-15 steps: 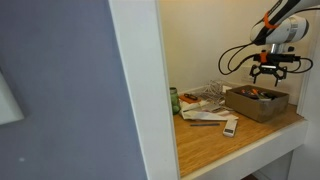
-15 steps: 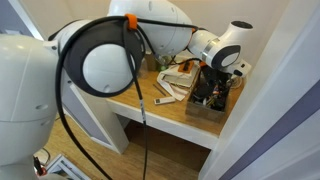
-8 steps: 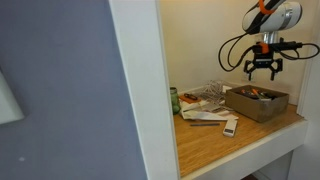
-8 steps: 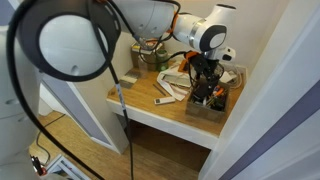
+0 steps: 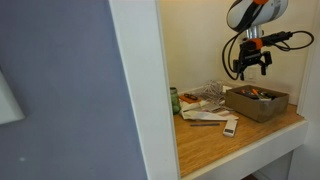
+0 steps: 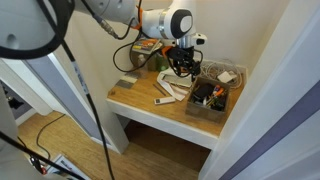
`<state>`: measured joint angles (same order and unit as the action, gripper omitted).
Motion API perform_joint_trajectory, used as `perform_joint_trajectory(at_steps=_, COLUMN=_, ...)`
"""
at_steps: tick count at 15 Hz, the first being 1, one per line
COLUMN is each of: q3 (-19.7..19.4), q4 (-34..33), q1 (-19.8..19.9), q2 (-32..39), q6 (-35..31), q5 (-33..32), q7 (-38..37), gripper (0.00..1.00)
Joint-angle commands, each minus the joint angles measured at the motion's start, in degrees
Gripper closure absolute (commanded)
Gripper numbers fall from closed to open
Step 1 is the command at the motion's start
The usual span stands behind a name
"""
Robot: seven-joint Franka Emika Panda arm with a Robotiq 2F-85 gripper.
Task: Put the tape measure in the box
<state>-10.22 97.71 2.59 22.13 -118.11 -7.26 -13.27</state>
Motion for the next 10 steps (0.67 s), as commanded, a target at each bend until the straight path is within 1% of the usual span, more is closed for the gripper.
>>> perform_joint_trajectory(at_steps=1, q3=1.5, q4=10.3, q1=-2.0, q2=-7.9, q6=-5.3, q5=-6.3, q7=1.9, gripper=0.0)
perform_joint_trajectory(at_steps=2, q3=2.1, q4=11.8, q1=-2.1, q2=-9.2, q6=-5.9, q5=-6.7, q7=2.6, gripper=0.0)
perform_joint_trajectory(at_steps=3, q3=3.2, q4=12.9, q1=-1.8, q2=-10.1, q6=-5.9, q5=-5.8, q7=5.1, gripper=0.0)
perform_joint_trajectory(at_steps=4, q3=2.7, q4=7.5, q1=-1.4, q2=-5.7, q6=-3.7, q5=-4.9, q7=2.1, gripper=0.0)
perform_joint_trajectory(at_steps=6, q3=3.6, q4=9.9, q1=-1.5, q2=-7.8, q6=-4.0, q5=-4.9, q7=3.7, gripper=0.0)
perform_joint_trajectory(at_steps=10, q3=3.7, q4=11.2, q1=-1.4, q2=-8.7, q6=-4.5, q5=-4.9, q7=4.5, gripper=0.0)
